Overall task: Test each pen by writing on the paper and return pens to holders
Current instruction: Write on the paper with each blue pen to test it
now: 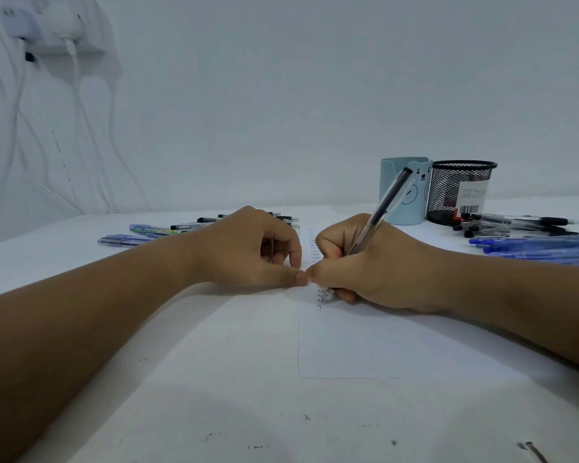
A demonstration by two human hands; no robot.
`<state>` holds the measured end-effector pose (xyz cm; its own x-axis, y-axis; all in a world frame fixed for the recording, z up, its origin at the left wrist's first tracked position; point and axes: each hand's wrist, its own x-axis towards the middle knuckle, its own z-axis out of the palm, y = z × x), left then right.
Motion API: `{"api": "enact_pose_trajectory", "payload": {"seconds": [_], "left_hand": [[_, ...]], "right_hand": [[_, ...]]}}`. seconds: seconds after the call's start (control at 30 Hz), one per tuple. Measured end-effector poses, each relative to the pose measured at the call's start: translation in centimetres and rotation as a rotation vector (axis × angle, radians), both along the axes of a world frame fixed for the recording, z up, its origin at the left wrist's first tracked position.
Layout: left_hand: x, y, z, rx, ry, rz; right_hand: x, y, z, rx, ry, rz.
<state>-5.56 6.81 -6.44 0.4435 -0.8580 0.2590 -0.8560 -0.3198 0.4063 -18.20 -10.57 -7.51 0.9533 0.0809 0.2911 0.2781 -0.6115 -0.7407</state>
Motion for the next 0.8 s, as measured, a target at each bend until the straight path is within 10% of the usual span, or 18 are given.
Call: {"api": "enact_pose_trajectory", "payload": {"seconds": [0.8], "left_hand": [[-0.04, -0.05, 0.08, 0.011, 0.0, 0.003]], "right_hand": [[-0.02, -0.16, 0.08, -0.013, -0.023, 0.02]]}}
